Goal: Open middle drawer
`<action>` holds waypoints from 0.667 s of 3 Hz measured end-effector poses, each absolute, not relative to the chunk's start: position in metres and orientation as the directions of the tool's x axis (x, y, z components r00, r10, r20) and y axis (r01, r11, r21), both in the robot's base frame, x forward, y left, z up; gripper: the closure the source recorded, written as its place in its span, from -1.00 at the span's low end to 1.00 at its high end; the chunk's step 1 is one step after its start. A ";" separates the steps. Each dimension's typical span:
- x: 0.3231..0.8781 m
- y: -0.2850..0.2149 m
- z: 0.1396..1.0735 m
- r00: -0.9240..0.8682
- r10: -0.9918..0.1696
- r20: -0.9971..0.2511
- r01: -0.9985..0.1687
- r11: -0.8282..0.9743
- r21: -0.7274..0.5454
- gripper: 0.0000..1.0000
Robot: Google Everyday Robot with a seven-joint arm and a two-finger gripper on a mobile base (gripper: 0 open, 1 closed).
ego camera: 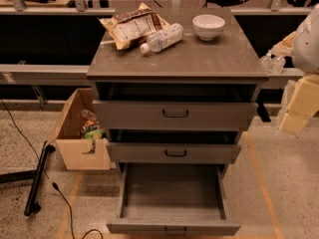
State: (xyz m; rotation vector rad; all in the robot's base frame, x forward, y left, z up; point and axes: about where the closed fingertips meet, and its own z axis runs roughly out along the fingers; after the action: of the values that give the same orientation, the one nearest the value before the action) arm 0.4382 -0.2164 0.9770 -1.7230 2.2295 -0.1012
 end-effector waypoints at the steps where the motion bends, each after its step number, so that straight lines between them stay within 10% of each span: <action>1: 0.438 -0.216 0.977 -0.221 -0.953 -0.208 -0.930 0.270 -0.249 -1.00; 2: 0.442 -0.214 0.969 -0.215 -0.951 -0.222 -0.926 0.271 -0.264 -1.00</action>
Offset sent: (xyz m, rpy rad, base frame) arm 0.0123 0.0060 -0.0311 0.0363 -0.0415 0.0071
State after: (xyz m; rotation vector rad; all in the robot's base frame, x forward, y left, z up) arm 0.4419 -0.2142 0.9691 -1.7112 2.2106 -0.1044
